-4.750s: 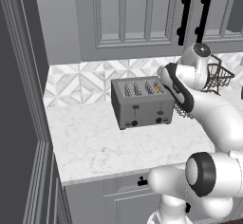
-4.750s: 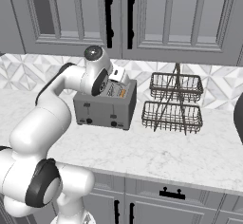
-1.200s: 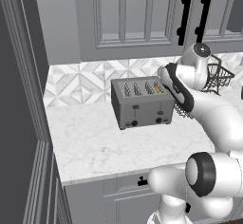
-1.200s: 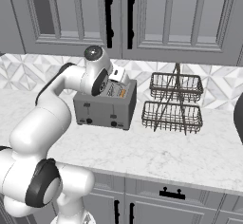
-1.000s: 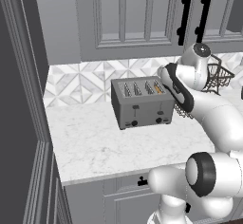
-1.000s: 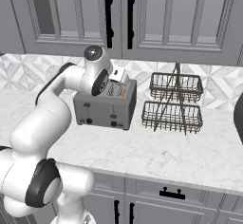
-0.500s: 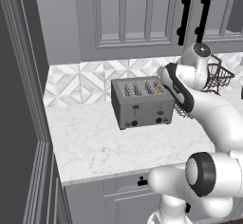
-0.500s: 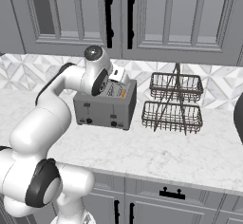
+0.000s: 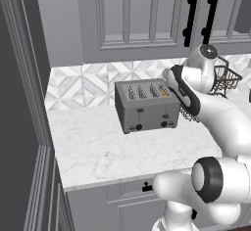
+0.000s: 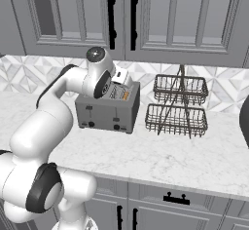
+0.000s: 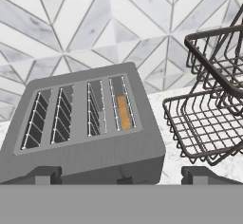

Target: Start the toaster. Once the lever pops up, take the bread to the plate on the dining counter.

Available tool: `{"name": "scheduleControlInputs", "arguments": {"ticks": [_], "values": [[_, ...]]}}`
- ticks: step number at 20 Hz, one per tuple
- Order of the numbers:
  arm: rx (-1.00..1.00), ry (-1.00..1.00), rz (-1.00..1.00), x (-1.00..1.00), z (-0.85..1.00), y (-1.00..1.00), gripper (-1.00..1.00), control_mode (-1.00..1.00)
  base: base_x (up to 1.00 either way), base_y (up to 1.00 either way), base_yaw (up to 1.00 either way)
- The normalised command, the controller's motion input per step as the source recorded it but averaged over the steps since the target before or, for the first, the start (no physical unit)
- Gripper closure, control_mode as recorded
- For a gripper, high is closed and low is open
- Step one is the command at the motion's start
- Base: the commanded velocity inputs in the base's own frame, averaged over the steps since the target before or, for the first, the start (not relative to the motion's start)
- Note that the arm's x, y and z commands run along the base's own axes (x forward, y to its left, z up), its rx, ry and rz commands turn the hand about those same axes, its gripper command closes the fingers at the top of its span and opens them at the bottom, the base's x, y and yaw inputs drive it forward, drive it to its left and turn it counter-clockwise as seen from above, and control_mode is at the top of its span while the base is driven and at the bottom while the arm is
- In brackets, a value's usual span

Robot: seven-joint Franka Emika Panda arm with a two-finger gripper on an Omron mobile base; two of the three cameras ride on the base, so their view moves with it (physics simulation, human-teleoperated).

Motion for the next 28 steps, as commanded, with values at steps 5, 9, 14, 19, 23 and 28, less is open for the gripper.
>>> {"name": "scheduleControlInputs", "arguments": {"ticks": [5,9,14,19,23,28], "values": [[0.0,0.0,0.0,0.0,0.0,0.0,-1.0,-1.0,0.0,0.0,0.0],[0.0,0.0,0.0,0.0,0.0,0.0,-1.0,-1.0,0.0,0.0,0.0],[0.0,0.0,0.0,0.0,0.0,0.0,-1.0,-1.0,0.0,0.0,0.0],[0.0,0.0,0.0,0.0,0.0,0.0,-1.0,-1.0,0.0,0.0,0.0],[0.0,0.0,0.0,0.0,0.0,0.0,-1.0,-1.0,0.0,0.0,0.0],[0.0,0.0,0.0,0.0,0.0,0.0,-1.0,-1.0,0.0,0.0,0.0]]}}
